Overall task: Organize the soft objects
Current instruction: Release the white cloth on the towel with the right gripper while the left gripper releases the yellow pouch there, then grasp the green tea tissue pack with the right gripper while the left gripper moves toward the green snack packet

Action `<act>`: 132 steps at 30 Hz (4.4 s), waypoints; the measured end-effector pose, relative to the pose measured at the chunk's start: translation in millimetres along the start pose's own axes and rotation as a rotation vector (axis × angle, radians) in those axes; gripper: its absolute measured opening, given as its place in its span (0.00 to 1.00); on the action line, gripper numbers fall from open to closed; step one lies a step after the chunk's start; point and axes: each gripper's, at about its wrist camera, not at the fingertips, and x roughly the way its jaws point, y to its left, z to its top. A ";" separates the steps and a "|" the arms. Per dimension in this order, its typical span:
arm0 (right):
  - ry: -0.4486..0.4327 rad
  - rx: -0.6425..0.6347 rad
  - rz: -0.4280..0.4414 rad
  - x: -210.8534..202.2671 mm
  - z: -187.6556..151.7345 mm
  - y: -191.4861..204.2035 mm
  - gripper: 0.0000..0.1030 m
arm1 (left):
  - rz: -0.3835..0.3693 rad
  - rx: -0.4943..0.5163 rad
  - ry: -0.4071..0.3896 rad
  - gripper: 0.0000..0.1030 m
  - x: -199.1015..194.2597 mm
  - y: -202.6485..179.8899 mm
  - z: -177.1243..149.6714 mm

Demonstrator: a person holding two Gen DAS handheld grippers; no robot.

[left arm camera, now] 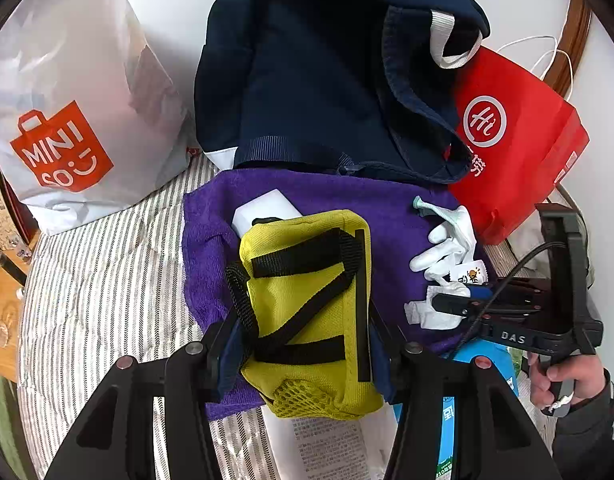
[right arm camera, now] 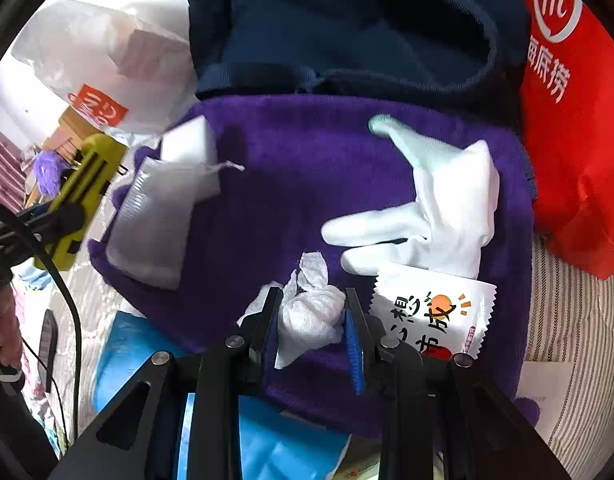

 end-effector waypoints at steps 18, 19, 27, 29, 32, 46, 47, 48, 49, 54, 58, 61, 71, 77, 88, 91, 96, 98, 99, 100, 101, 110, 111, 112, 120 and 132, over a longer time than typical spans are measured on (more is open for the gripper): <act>-0.065 0.027 0.036 -23.8 4.9 -12.9 0.59 | -0.008 0.030 0.031 0.49 19.7 -8.9 5.1; -0.074 0.028 0.034 -28.4 4.6 -13.2 0.59 | -0.007 0.035 0.034 0.49 21.1 -10.9 5.7; -0.144 0.061 -0.004 -61.2 -4.8 -20.9 0.59 | -0.011 0.043 0.060 0.49 40.8 -26.7 9.2; -0.163 0.068 -0.012 -71.6 -9.8 -24.1 0.59 | -0.015 0.040 0.069 0.49 47.7 -29.7 10.1; -0.192 0.097 -0.017 -88.7 -19.5 -32.9 0.59 | -0.005 0.058 0.080 0.49 56.8 -34.9 11.5; -0.206 0.186 -0.057 -116.4 -64.5 -61.7 0.59 | 0.049 0.100 0.112 0.57 88.3 -58.5 15.8; -0.205 0.195 -0.055 -117.6 -67.5 -63.8 0.59 | 0.053 0.105 0.113 0.57 88.7 -60.0 16.2; -0.207 0.205 -0.053 -119.1 -70.9 -65.8 0.59 | 0.056 0.109 0.113 0.58 89.5 -61.9 16.3; -0.206 0.213 -0.051 -119.8 -73.8 -67.2 0.59 | 0.057 0.110 0.114 0.58 90.0 -62.7 16.2; -0.189 0.229 -0.064 -123.8 -88.8 -72.5 0.59 | 0.056 0.101 0.114 0.61 88.2 -63.1 17.7; -0.183 0.247 -0.067 -125.6 -98.7 -77.3 0.59 | 0.056 0.102 0.122 0.72 87.1 -68.7 16.7; -0.176 0.251 -0.075 -127.6 -106.1 -79.6 0.59 | 0.059 0.100 0.114 0.78 81.9 -70.6 16.2; -0.174 0.273 -0.100 -139.4 -131.5 -93.0 0.60 | 0.090 0.109 0.059 0.78 40.9 -81.6 19.1; -0.138 0.243 -0.095 -125.6 -143.5 -93.0 0.60 | 0.094 0.110 0.034 0.78 13.0 -83.2 8.7; -0.103 -0.029 -0.101 -88.8 -128.3 -45.1 0.77 | 0.103 0.073 0.032 0.78 -24.3 -67.1 -33.1; -0.113 -0.085 -0.115 -81.2 -126.0 -38.8 0.86 | 0.119 0.060 0.033 0.78 -31.2 -59.1 -43.2; -0.076 -0.134 -0.133 -59.4 -122.3 -36.6 0.86 | 0.116 0.032 0.047 0.78 -38.6 -46.7 -58.1; -0.067 -0.149 -0.131 -50.9 -122.0 -35.7 0.85 | 0.122 0.027 0.052 0.78 -40.1 -42.9 -63.7; -0.062 -0.161 -0.143 -47.3 -122.8 -34.3 0.80 | 0.126 0.024 0.055 0.78 -40.5 -40.9 -66.6; -0.066 -0.171 -0.145 -46.5 -124.1 -33.1 0.74 | 0.129 0.017 0.057 0.78 -40.6 -38.5 -69.7; -0.078 -0.177 -0.134 -47.6 -125.9 -32.4 0.62 | 0.129 0.008 0.061 0.78 -40.3 -36.2 -72.7; -0.113 -0.099 -0.110 -74.0 -141.7 -40.0 0.62 | 0.076 0.016 0.087 0.78 -36.1 -41.4 -104.1; -0.115 -0.085 -0.114 -78.6 -144.8 -41.5 0.62 | 0.063 0.021 0.094 0.78 -34.3 -44.3 -108.3; -0.117 -0.076 -0.120 -82.9 -147.4 -42.4 0.62 | 0.053 0.027 0.099 0.78 -33.0 -46.8 -111.4; -0.163 0.039 -0.132 -120.5 -173.2 -46.8 0.62 | -0.013 0.102 0.132 0.79 -19.9 -83.2 -143.2; -0.168 0.105 -0.122 -143.2 -219.0 -53.2 0.62 | -0.050 0.140 0.136 0.81 3.3 -99.9 -166.3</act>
